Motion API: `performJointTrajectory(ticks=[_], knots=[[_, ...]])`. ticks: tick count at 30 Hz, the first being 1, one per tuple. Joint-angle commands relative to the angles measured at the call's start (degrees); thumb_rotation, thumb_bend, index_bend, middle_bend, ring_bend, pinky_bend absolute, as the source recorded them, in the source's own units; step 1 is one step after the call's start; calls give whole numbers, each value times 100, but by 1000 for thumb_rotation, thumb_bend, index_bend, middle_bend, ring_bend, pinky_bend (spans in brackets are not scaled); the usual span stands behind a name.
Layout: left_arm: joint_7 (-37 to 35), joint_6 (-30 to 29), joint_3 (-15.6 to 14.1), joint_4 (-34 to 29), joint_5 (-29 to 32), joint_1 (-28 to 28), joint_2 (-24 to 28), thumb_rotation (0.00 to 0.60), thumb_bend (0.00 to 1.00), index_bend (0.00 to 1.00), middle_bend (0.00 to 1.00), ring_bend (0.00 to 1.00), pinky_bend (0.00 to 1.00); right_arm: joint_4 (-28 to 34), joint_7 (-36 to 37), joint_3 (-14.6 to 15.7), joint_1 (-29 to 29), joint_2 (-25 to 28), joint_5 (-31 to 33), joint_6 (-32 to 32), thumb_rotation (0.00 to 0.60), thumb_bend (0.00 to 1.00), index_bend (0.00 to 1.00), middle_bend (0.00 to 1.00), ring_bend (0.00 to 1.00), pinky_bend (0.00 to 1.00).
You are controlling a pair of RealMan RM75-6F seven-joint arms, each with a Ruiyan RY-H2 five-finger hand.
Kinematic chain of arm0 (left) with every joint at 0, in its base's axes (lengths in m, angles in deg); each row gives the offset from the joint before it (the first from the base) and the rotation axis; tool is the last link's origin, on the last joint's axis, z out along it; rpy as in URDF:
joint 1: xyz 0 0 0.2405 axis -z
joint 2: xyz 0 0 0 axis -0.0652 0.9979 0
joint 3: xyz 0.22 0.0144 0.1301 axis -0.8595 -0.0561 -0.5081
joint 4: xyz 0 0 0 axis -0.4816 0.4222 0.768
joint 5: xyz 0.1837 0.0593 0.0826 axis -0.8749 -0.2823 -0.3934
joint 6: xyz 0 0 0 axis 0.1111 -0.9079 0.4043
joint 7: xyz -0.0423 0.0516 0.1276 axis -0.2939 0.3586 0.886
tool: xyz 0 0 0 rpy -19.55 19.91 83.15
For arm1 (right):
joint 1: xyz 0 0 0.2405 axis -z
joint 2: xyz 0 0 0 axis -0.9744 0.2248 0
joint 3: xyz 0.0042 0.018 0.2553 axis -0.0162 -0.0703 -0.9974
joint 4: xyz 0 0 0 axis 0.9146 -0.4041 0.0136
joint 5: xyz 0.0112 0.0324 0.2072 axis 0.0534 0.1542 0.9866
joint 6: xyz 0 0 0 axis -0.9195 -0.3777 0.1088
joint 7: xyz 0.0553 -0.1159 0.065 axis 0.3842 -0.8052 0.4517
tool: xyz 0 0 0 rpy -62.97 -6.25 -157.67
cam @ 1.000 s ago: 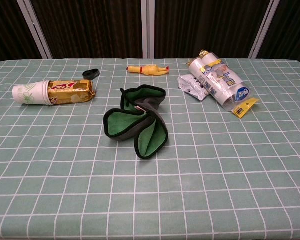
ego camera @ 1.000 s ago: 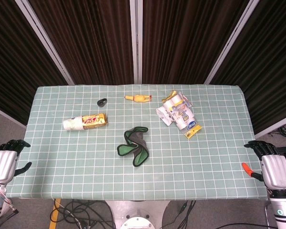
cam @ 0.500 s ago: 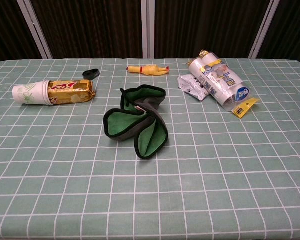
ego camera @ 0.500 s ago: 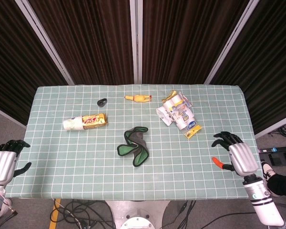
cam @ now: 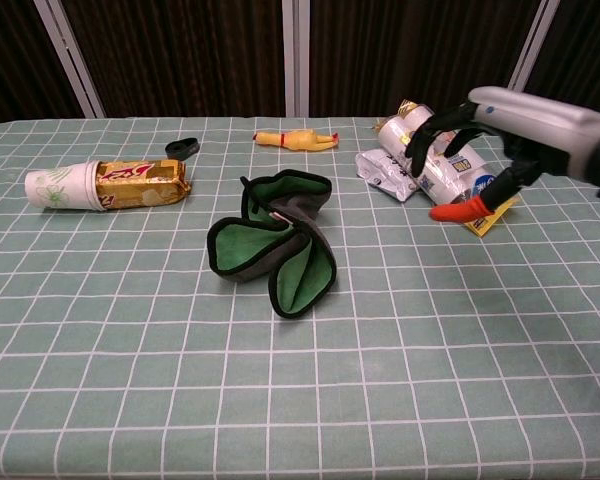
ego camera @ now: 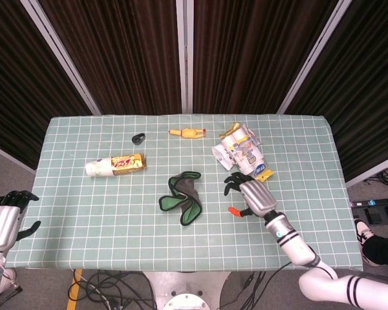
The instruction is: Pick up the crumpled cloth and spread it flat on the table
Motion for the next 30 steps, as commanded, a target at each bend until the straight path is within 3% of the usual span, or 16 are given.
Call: performJointTrajectory(ticks=[1, 14, 30], knots=[[-1, 15, 5, 14, 25, 0, -5, 600, 160, 344, 337, 254, 331, -496, -305, -217, -485, -524, 442, -422, 600, 125, 457, 240, 115, 223], [-19, 24, 3, 58, 102, -41, -4, 600, 159, 344, 337, 254, 331, -1731, -725, -596, -1521, -1772, 1263, -888, 600, 152, 463, 241, 115, 222], [-167, 25, -28, 162, 151, -115, -3, 600, 160, 344, 337, 254, 331, -2807, -1249, -864, -2380, -2769, 2077, -1023, 600, 157, 488, 243, 117, 222]])
